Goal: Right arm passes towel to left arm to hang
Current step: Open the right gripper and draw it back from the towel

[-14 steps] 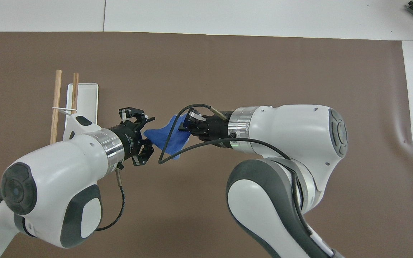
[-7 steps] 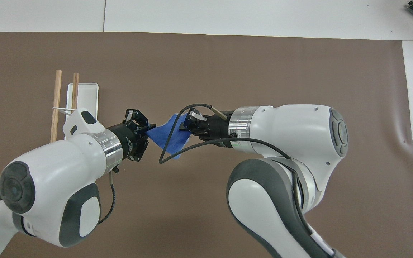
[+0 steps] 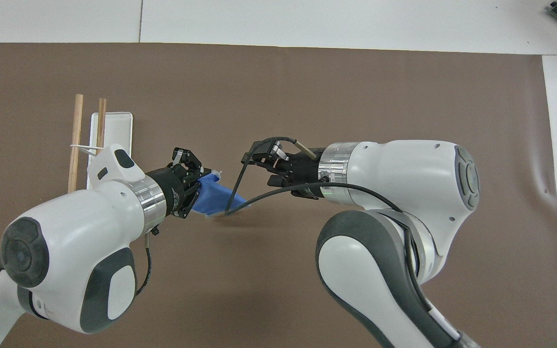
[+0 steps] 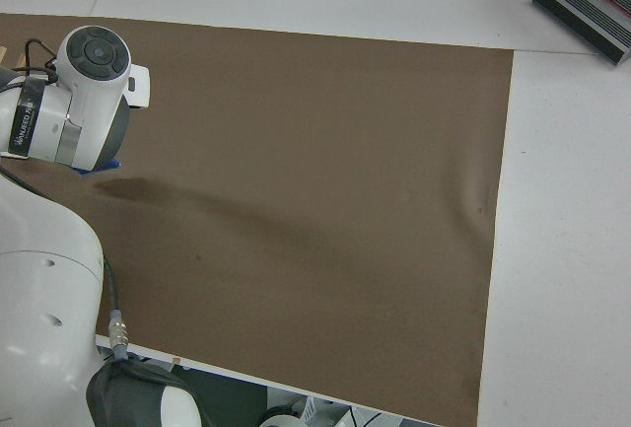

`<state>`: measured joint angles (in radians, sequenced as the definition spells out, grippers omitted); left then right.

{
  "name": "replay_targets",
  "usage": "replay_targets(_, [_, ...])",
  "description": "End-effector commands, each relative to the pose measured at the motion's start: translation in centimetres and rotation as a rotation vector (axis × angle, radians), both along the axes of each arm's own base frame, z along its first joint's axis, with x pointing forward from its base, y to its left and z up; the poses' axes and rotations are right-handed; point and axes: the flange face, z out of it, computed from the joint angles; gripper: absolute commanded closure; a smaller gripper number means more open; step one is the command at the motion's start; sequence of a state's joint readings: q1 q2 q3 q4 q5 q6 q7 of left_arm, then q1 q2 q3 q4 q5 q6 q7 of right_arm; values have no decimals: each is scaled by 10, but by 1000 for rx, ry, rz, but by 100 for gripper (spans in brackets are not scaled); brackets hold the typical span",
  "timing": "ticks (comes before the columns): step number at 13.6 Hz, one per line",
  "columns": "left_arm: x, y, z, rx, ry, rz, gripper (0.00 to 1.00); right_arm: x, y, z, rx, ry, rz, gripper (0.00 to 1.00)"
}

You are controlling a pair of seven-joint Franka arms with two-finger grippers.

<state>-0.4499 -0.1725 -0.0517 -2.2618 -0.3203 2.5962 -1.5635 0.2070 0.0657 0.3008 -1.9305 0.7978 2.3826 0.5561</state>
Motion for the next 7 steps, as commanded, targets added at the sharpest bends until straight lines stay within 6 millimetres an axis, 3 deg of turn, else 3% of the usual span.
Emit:
replay_targets(1, [1,6,0,5,-15,-27,100,-11,-40,-3,-92,-28,-5,0])
replay_targets(7, [67,95,20,77,-122,-8,100,-12,-122,9,-479,-22,145,0])
